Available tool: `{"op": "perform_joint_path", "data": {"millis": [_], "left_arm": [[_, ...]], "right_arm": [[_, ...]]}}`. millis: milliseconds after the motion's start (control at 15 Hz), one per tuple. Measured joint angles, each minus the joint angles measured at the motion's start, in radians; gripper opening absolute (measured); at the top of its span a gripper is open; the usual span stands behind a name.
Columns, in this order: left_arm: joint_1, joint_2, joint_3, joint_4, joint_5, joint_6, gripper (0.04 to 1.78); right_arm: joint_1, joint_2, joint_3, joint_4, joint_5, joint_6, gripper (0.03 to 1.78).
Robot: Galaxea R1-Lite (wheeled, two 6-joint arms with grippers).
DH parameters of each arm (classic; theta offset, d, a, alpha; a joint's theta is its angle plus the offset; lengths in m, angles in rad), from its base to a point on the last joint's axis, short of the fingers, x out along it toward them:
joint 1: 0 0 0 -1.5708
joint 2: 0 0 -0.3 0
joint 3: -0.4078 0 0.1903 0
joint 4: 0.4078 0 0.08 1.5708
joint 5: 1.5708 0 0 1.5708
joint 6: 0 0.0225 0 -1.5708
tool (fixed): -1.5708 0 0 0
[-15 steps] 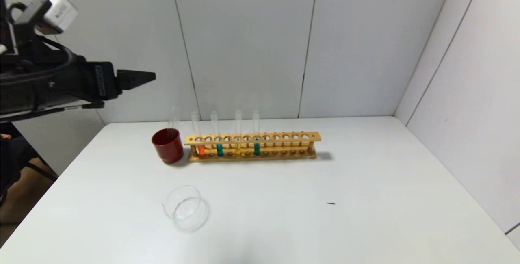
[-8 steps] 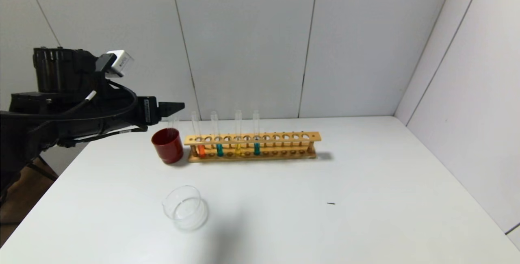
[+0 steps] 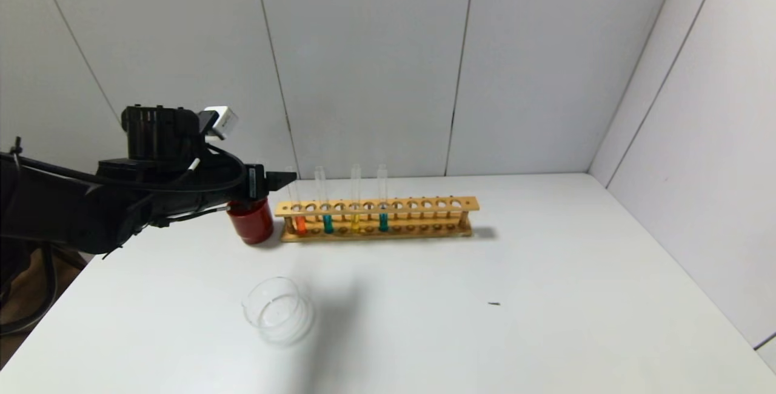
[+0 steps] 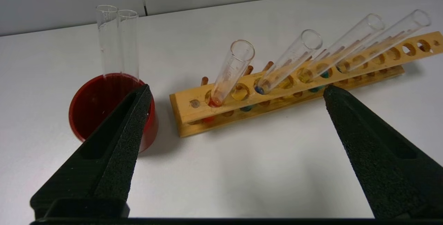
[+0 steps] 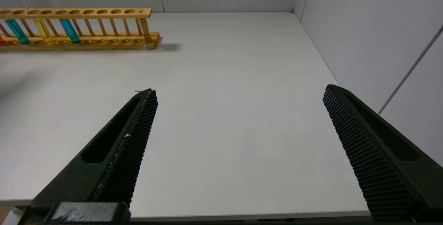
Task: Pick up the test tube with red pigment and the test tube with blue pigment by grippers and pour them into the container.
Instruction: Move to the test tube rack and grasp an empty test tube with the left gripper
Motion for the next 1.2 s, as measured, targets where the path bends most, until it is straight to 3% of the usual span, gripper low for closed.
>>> {"op": "perform_joint_path", "data": {"millis": [800,1000,1200], "left_arm": [[0.0,0.222,-0.144,-0.04,-0.001,0.004,1.73],[-0.001,0.251,-0.175,-0.038,0.0,0.004,1.52],[-0.003,0.266,-0.183,-0.038,0.0,0.003,1.08]], "right_arm": [[0.0,0.0,0.0,0.0,0.0,0.0,1.75],[0.0,0.0,0.0,0.0,0.0,0.0,1.75],[0.0,0.0,0.0,0.0,0.0,0.0,1.75]]}}
